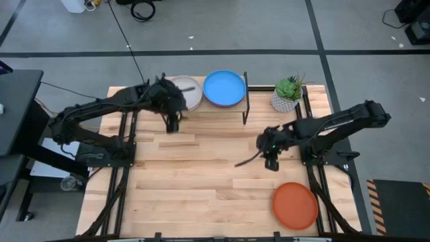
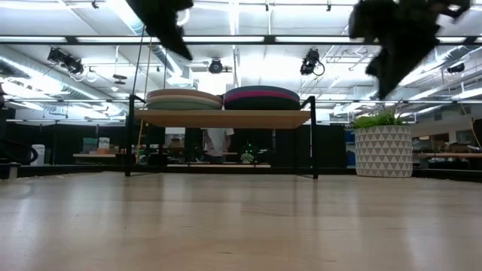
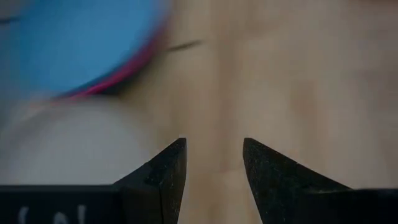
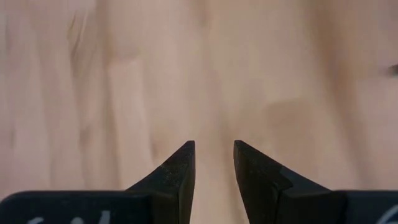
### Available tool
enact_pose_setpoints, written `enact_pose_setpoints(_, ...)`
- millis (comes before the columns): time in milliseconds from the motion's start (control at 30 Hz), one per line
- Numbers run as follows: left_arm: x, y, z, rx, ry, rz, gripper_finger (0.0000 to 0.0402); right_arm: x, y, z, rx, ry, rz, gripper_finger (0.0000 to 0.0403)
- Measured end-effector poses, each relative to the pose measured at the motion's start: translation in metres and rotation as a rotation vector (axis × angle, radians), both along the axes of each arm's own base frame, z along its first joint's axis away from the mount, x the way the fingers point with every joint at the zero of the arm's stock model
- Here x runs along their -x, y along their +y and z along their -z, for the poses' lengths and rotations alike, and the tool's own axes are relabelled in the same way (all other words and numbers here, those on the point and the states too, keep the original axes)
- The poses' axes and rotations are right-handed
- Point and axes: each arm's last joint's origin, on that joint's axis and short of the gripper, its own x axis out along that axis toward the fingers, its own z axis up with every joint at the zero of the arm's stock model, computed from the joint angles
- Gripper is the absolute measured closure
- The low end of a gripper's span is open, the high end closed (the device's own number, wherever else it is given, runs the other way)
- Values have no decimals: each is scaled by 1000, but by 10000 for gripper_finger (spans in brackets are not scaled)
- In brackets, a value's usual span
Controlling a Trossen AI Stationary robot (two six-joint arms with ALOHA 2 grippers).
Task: Place and stack plates onto a shelf
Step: Stack the orange plate on top of the blue plate on the shelf
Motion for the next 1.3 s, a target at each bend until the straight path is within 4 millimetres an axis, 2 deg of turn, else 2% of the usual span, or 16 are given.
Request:
enact_pose_setpoints(100,-10,-20,10,81,-44,207,235,-1,11,25,-92,115,-55,286)
enact_pose_setpoints(200,-18,-40,24,74,-42,342,235,0,24,44,-155,233,-75,286)
enact_pose_setpoints(300,-21,-56,34,37,-33,402,235,1,40,58,-150,333,-97,286)
enact_pose_setpoints(433,-22,-66,40,-1,-14,408,235,3,58,73,-160,431,-144,283)
enact_pose_setpoints(633,-22,-71,40,-39,-2,395,235,8,73,78,-223,506,-132,257)
enact_pose_setpoints(800,-21,-70,41,-46,16,382,235,14,84,80,-176,511,-171,229)
enact_pose_setpoints(933,-20,-70,42,-47,25,381,235,18,92,87,-103,522,-225,223)
enact_pose_setpoints(1133,-20,-70,42,-48,30,379,235,18,98,101,-66,584,-259,239)
enact_pose_setpoints(1300,-20,-70,42,-47,29,379,235,16,98,105,-95,611,-267,293)
